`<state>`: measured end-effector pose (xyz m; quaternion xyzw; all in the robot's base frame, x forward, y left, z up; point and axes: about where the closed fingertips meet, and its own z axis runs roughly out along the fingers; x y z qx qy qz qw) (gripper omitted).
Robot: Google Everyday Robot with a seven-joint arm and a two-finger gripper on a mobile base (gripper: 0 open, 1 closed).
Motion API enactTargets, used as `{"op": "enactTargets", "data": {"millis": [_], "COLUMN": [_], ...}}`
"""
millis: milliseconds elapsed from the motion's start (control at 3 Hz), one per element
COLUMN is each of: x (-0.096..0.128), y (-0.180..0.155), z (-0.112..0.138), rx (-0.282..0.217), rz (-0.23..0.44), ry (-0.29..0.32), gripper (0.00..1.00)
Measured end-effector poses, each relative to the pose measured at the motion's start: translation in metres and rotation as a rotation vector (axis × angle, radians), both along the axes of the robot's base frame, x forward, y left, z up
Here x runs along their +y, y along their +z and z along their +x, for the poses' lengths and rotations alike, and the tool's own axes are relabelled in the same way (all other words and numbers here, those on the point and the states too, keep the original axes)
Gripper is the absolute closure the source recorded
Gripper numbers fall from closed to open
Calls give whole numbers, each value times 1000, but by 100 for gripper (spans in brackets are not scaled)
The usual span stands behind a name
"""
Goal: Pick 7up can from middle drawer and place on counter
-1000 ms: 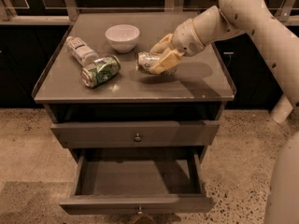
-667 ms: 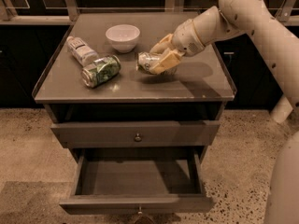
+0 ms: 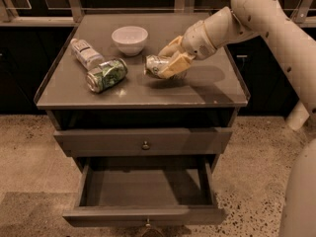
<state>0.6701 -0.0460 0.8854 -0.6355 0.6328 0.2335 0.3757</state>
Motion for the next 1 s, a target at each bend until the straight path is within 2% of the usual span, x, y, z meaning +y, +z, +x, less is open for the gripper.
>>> {"op": "enactTargets", "data": {"millis": [333, 667, 1000], "x": [0, 0, 0], "y": [0, 0, 0], "z": [0, 0, 0], "rx": [0, 0, 0], "rz": [0, 0, 0], "ry": [0, 0, 0], "gripper": [11, 0, 0]}}
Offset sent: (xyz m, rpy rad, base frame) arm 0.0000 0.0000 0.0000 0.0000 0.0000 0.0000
